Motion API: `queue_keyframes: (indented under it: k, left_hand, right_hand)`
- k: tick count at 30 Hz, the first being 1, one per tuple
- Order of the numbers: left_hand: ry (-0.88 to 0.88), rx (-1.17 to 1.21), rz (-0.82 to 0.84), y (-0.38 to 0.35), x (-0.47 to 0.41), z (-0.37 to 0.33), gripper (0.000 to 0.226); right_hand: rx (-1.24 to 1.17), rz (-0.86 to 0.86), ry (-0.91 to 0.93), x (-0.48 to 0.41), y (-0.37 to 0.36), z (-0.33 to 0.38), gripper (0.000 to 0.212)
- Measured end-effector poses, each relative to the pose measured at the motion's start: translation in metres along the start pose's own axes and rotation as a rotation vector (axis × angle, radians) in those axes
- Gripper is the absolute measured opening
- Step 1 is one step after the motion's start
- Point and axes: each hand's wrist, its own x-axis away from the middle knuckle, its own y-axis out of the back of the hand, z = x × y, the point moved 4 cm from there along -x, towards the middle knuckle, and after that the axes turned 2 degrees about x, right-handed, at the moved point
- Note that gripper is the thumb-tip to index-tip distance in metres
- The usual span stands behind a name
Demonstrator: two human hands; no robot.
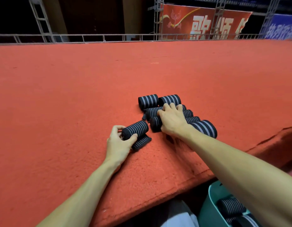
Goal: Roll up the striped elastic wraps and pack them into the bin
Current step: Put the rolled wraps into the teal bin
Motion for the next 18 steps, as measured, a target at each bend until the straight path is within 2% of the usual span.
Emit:
queue_keyframes:
  k: [5, 9, 12, 14, 18]
  left_hand:
    - [0.016, 0.027, -0.045, 0.005, 0.009, -0.009, 0.035]
    - [0.011, 0.097, -0.140, 0.006, 0.023, -0.029, 0.036]
    - [-0.044, 0.162, -0.182, -0.003, 0.042, -0.057, 0.035]
    - [-0.069, 0.216, -0.129, -0.019, 0.059, -0.076, 0.034]
    - [-0.105, 0.286, 0.083, -0.071, 0.102, -0.106, 0.036]
  right_hand:
    - [-0.153, -0.174, 0.061, 0.027, 0.025, -0.012, 0.032]
    - [-0.407, -0.343, 0.062, 0.060, 0.059, -0.030, 0.040]
    - [-0.643, -0.379, 0.021, 0.092, 0.080, -0.050, 0.043]
    - [-0.737, -0.364, -0.041, 0.120, 0.086, -0.070, 0.044]
    - [-0.823, -0.259, -0.256, 0.187, 0.072, -0.120, 0.053]
